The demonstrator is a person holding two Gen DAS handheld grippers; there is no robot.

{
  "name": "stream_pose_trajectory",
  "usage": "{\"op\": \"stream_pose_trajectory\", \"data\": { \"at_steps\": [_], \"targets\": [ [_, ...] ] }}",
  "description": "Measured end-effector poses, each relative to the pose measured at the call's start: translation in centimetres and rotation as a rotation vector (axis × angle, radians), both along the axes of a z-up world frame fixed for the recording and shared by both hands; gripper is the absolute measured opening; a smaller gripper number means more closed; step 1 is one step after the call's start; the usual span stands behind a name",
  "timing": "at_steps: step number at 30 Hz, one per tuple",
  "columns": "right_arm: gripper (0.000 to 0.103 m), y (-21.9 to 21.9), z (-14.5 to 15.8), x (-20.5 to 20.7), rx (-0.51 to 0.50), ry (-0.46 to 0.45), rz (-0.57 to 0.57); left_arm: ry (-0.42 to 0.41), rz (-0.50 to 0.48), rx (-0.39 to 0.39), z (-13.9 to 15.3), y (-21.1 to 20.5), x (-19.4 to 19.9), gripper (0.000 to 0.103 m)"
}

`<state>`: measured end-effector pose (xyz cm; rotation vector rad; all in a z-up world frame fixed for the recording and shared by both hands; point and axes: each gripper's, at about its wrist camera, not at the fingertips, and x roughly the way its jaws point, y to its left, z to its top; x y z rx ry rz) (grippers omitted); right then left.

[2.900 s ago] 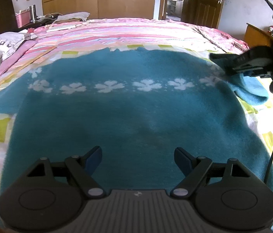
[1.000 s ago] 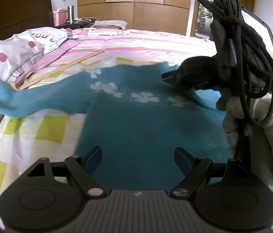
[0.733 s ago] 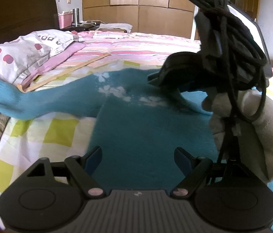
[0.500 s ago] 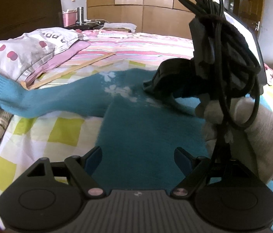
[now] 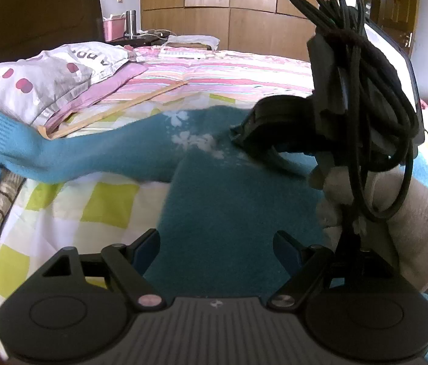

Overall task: Fold small clothes
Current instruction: 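Lay the sleeve on the sweater body and open the right tool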

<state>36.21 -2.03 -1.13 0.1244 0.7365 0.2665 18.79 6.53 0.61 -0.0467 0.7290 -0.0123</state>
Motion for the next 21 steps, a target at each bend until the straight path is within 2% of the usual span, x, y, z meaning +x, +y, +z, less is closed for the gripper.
{"op": "stream_pose_trajectory", "data": {
  "at_steps": [7,12,21],
  "targets": [
    [0.018,0.9,-0.5,0.2,-0.033,-0.012,0.035,0.002,0.004,-0.008,0.0,0.1,0.1,0.087],
    [0.014,1.3,0.5,0.5,0.017,-0.021,0.025,-0.010,0.016,-0.012,0.1,0.4,0.0,0.086],
    [0.013,2.7,0.2,1.3,0.018,-0.019,0.042,-0.011,0.044,-0.030,0.2,1.3,0.2,0.086]
  ]
}}
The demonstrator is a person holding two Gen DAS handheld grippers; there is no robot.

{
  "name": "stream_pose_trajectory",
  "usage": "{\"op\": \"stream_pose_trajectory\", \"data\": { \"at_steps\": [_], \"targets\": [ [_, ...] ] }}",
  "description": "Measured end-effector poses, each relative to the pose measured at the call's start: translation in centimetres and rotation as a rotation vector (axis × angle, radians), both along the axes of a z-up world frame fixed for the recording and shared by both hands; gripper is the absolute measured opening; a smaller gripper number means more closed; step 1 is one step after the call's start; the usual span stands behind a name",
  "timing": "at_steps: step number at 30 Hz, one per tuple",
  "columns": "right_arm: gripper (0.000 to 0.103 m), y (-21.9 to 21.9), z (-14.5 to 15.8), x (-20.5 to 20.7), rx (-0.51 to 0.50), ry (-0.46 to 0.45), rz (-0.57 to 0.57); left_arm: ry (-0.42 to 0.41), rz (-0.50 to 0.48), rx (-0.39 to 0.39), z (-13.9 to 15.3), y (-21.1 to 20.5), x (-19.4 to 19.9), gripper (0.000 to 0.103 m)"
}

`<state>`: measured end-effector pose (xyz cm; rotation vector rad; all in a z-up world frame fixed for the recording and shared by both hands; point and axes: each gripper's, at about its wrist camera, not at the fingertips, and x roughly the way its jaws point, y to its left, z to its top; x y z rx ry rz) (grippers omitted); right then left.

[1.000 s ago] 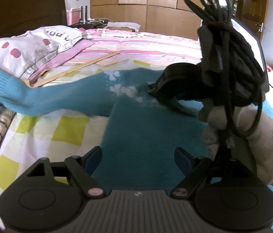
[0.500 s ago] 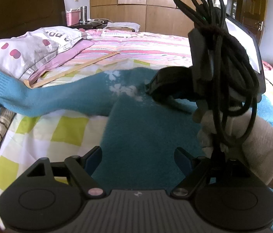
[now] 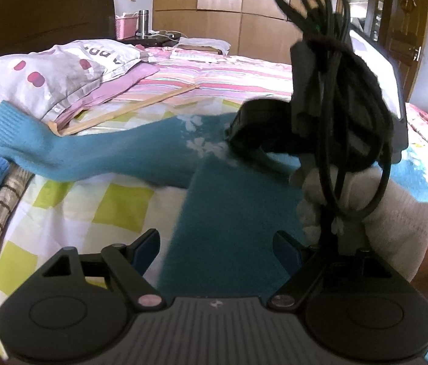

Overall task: Fold small clothes
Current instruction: 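Lay the sleeve on the sweater body and open the right tool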

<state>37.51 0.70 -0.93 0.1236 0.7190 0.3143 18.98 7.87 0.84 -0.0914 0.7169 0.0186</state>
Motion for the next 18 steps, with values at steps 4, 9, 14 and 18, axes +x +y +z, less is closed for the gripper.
{"op": "stream_pose_trajectory", "data": {
  "at_steps": [4,9,14,18],
  "targets": [
    [0.019,0.6,-0.8,-0.3,-0.055,-0.006,0.050,0.005,0.002,0.002,-0.1,0.0,0.1,0.086],
    [0.024,0.0,-0.3,-0.1,0.005,0.025,0.062,-0.005,0.008,-0.002,-0.1,0.3,0.1,0.086],
    [0.031,-0.8,-0.1,-0.6,0.038,0.032,0.103,-0.014,0.027,-0.017,0.0,1.0,0.3,0.086],
    [0.035,-0.7,0.1,-1.0,0.040,0.029,0.130,-0.029,0.049,-0.020,0.1,1.7,0.3,0.086]
  ]
}}
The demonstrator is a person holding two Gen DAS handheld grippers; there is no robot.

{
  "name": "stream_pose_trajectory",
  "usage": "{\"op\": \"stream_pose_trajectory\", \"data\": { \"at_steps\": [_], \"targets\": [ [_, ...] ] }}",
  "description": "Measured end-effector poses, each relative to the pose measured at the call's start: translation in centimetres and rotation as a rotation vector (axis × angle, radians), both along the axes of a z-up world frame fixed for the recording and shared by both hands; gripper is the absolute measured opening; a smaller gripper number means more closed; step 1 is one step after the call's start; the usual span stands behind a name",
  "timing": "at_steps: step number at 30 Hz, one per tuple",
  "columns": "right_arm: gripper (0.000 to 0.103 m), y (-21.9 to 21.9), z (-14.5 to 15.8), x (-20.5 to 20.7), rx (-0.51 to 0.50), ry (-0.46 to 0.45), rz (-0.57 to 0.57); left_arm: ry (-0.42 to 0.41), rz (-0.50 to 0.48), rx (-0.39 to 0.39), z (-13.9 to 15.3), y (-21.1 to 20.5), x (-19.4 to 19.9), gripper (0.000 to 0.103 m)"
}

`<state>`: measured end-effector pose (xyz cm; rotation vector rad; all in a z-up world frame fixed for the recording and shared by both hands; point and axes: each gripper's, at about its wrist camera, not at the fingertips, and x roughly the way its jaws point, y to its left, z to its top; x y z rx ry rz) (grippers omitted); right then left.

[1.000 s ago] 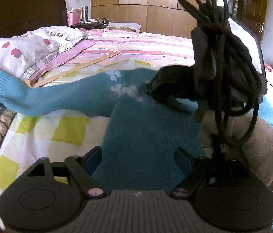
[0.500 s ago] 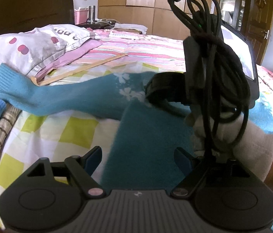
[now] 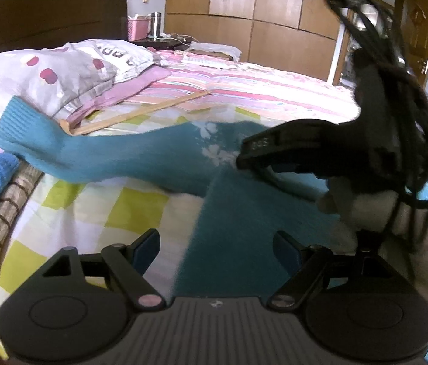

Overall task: Fold small clothes
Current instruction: 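Lay the sleeve on the sweater body and open the right tool, then move the left tool to the other sleeve cuff and close on it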

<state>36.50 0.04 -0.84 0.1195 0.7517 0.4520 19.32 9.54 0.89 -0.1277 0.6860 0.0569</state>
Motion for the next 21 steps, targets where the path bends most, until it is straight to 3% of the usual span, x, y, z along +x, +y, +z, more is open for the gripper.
{"op": "stream_pose_trajectory", "data": {
  "at_steps": [4,9,12,17,21],
  "targets": [
    [0.036,-0.5,0.2,-0.2,0.041,-0.003,0.003,-0.016,0.033,-0.032,-0.1,1.2,0.1,0.086],
    [0.036,0.1,0.0,-0.5,0.004,-0.006,0.008,0.008,0.106,-0.063,-0.8,2.9,0.6,0.086],
    [0.036,-0.5,0.4,-1.2,0.079,-0.015,0.009,0.008,0.138,-0.073,-0.9,3.6,0.7,0.086],
    [0.035,0.0,-0.3,-1.4,0.030,-0.001,0.008,-0.003,0.170,-0.044,-0.8,4.2,0.7,0.086],
    [0.036,-0.3,0.1,-2.0,0.062,0.002,0.000,-0.022,0.210,-0.029,-0.3,5.4,0.5,0.085]
  ]
}}
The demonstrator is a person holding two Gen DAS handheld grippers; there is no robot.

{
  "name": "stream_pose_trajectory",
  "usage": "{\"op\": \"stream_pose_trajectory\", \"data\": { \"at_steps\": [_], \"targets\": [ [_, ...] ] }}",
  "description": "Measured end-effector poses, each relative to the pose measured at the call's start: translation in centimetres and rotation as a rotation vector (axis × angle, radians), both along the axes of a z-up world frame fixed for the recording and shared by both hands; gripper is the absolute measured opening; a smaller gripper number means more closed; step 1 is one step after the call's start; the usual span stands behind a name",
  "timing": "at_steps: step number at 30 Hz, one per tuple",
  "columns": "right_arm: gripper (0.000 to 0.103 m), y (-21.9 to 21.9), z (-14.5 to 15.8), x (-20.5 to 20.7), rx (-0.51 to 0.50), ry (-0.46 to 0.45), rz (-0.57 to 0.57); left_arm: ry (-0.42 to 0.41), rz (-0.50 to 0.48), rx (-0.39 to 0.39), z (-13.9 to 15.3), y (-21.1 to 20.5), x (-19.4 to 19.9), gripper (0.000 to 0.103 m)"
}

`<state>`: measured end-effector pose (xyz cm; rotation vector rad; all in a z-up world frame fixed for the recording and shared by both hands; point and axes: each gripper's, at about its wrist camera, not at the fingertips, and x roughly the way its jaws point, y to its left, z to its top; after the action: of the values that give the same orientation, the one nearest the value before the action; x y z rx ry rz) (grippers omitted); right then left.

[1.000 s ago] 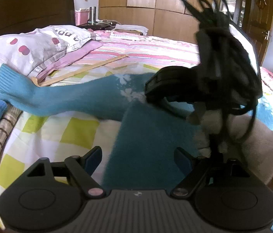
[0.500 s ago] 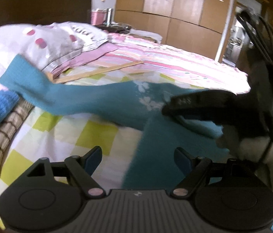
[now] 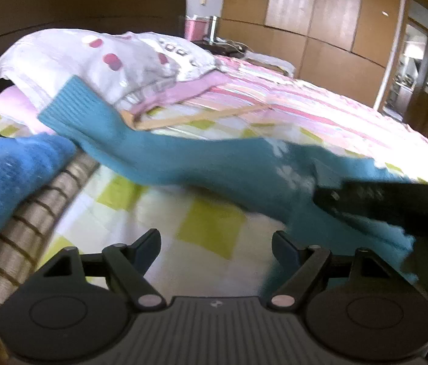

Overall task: Fold small clothes
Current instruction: 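Move the left tool to the other sleeve cuff and close on it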

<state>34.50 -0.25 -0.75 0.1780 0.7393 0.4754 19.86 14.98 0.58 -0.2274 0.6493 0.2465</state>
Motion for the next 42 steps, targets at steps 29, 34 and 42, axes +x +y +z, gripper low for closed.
{"op": "stream_pose_trajectory", "data": {
  "at_steps": [29,34,42],
  "targets": [
    [0.036,0.2,-0.2,-2.5,0.017,0.027,0.026,0.077,0.485,-0.237,2.2,22.5,7.1,0.054],
    [0.036,0.5,0.1,-2.7,0.017,0.024,0.041,0.057,0.494,-0.270,1.6,22.7,7.6,0.045],
    [0.036,0.5,0.5,-2.9,0.022,0.017,0.046,-0.007,0.466,-0.308,1.8,22.6,7.0,0.018]
  ]
}}
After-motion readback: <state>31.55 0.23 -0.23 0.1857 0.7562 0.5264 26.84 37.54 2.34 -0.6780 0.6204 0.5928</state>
